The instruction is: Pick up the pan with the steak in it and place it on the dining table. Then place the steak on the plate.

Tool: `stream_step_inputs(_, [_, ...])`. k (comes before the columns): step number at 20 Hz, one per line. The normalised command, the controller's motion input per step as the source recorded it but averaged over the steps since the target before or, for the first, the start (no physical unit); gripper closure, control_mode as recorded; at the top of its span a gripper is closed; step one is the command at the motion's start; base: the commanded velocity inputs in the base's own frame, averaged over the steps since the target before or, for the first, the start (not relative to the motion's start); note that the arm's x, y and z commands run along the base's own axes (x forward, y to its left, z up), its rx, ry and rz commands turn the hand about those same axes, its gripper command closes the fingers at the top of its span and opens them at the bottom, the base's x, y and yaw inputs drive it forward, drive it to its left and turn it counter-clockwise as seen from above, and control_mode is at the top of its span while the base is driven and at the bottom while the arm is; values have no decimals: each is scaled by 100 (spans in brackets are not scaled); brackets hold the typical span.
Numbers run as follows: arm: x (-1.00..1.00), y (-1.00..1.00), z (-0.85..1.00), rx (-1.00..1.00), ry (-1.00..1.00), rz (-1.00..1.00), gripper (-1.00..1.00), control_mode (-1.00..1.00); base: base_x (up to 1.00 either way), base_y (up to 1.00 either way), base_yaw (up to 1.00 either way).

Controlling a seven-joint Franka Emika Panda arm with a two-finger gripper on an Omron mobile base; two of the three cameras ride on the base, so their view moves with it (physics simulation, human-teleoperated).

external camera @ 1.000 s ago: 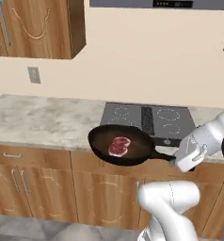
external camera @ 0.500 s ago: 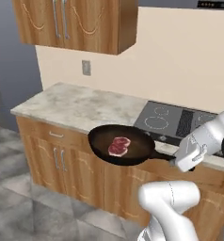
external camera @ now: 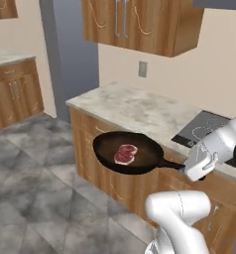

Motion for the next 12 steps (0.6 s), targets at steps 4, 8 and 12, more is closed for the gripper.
stream_step_inputs(4, [0,0,0,0,0,0,100,100,-5,0,50])
stream_step_inputs(8, [0,0,0,0,0,0,100,100,-5,0,50])
stream_step_inputs(12, [0,0,0,0,0,0,100,100,-5,0,50])
